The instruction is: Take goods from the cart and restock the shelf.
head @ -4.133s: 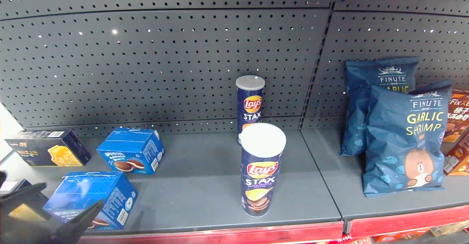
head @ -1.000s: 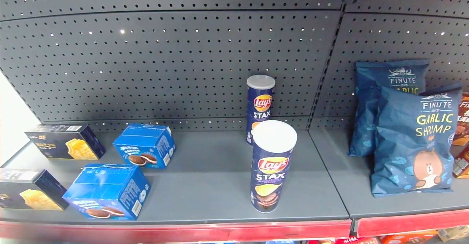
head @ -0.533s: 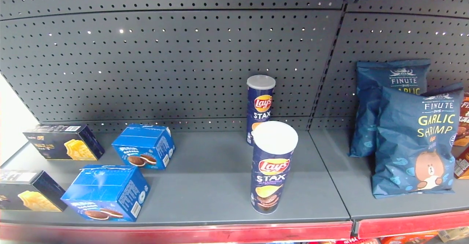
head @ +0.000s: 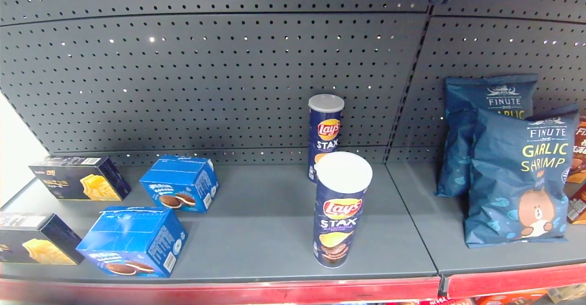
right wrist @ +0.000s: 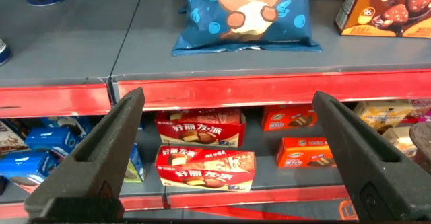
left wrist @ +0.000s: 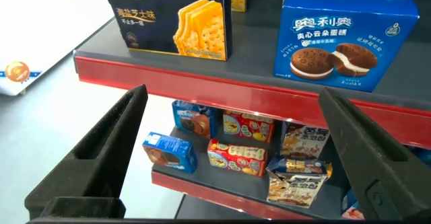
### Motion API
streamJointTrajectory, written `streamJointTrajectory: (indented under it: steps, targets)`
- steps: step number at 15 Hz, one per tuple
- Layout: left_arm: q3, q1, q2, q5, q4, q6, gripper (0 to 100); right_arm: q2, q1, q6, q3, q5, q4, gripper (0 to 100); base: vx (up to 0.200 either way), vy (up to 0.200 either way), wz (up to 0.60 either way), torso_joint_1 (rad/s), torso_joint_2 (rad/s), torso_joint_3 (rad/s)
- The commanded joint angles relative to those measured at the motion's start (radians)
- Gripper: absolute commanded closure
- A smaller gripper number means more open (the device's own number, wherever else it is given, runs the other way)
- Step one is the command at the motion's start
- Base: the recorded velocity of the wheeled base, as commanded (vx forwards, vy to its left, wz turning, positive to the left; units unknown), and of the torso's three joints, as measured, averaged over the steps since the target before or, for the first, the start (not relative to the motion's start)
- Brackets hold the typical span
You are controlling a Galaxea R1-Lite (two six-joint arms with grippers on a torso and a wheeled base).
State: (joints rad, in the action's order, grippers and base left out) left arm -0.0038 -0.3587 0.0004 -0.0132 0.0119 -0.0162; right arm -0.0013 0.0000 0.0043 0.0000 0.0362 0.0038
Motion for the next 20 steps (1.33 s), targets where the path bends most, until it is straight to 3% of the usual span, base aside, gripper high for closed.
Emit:
streamJointTrajectory:
  steps: [1, 9, 12, 20]
  targets:
    - [0.001, 0.0, 0.0, -0.001, 0.0, -0.002, 0, 0.001, 0.0, 0.0, 0.0, -0.001, 0.001, 0, 0.2, 0.0, 0.0, -0.017, 0.0, 0.007]
    - [0.001, 0.0, 0.0, -0.002, 0.0, -0.002, 0, 0.001, 0.0, 0.0, 0.0, -0.001, -0.001, 0, 0.0, 0.0, 0.0, 0.0, 0.0, 0.0]
    - [0.001, 0.0, 0.0, -0.002, 0.0, -0.002, 0, 0.001, 0.0, -0.001, 0.0, -0.001, 0.001, 0, -0.2, 0.0, 0.0, 0.007, 0.0, -0.001]
    - [0.001, 0.0, 0.0, -0.001, 0.0, 0.002, 0, 0.001, 0.0, 0.0, 0.0, -0.001, -0.001, 0, 0.0, 0.0, 0.0, 0.0, 0.0, 0.0]
